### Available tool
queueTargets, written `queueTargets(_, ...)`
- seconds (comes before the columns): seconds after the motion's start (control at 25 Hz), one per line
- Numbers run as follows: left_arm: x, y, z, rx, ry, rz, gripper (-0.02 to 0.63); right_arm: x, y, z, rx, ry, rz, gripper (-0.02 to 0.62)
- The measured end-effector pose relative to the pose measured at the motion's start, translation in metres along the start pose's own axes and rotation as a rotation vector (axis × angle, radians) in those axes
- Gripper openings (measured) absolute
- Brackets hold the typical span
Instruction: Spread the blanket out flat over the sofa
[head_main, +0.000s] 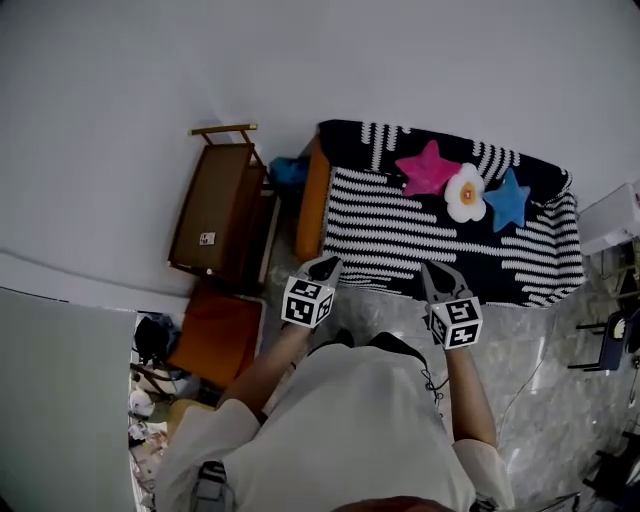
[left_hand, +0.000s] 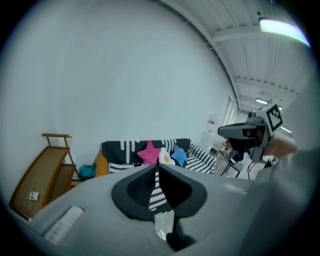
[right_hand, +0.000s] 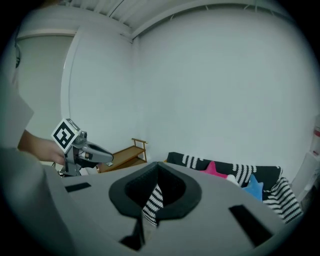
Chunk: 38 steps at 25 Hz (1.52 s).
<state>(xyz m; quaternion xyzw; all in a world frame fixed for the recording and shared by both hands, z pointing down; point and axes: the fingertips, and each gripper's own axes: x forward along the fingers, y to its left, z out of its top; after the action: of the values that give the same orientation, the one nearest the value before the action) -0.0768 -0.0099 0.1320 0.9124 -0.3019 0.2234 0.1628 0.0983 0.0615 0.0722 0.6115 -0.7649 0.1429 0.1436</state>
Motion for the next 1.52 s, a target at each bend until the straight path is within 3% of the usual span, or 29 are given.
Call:
queueTargets(0.2,-0.014,-0.011,0.048,0.065,-0.106,0.012,0.026,-0.01,-0.008,0.029,-0.002,-0.051,0.047,0.003)
queueTargets(0.44,-0.03,-0.024,0.085,0.092,-0.163,0.065,0.026,-0.025,-0.023,0.063,-0.046,-0.098,0.101,0.003)
queueTargets(0.64,-0.032,-0.03,0.09,0.146,-0.169,0.107,0.026,-0.031,-0.036,0.078,-0.078,-0.17,0.098,0.003)
queueTargets(1.52,-0.038,-0.047,0.096,0.099,-0.198,0.107,0.026,-0.056,-0.04,0.069,-0.086,-0.152,0.103,0.003)
